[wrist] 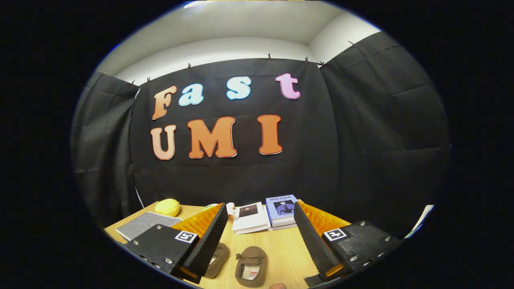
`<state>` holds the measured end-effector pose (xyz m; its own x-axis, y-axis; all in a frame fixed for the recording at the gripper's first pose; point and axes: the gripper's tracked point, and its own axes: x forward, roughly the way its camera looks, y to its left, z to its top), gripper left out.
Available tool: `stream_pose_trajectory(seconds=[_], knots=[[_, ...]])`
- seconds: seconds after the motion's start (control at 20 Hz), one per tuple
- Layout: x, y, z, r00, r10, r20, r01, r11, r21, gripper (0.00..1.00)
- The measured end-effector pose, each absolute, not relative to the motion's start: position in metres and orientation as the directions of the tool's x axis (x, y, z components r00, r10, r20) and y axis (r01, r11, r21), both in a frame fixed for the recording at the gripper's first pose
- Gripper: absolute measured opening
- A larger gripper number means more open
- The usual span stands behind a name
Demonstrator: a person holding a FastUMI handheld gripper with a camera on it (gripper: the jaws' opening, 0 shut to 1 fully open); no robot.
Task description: Open the storage box then place both shoes into the box .Put the left shoe in first, then the right shoe, with the right side of both shoes facing outward in a uniform manner.
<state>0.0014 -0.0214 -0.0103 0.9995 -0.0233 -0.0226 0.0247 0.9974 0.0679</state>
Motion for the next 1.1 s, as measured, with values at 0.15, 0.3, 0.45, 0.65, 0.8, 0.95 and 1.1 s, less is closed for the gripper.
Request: stream_pose_trajectory(seconds=[0.15, 0.3, 0.45, 0.65, 0.8, 0.95, 1.1], knots=[[-0.001, -0.027, -0.007, 0.999, -0.033, -0.010, 0.034, 0.996, 0.077, 0.98], [0.000, -0.025, -0.007, 0.999, -0.036, -0.012, 0.037, 0.997, 0.074, 0.98], [-0.003, -0.023, -0.009, 0.999, -0.029, -0.017, 0.030, 0.997, 0.066, 0.98], [-0.003, -0.021, -0.012, 0.999, -0.031, -0.028, 0.033, 0.997, 0.071, 0.98], [-0.001, -0.013, -0.016, 0.999, -0.022, -0.039, 0.024, 0.997, 0.069, 0.98], [0.001, 0.002, -0.023, 0.999, 0.003, -0.051, -0.001, 0.999, 0.053, 0.98], [0.007, 0.020, -0.040, 0.997, 0.027, -0.078, -0.023, 0.998, 0.055, 0.98]])
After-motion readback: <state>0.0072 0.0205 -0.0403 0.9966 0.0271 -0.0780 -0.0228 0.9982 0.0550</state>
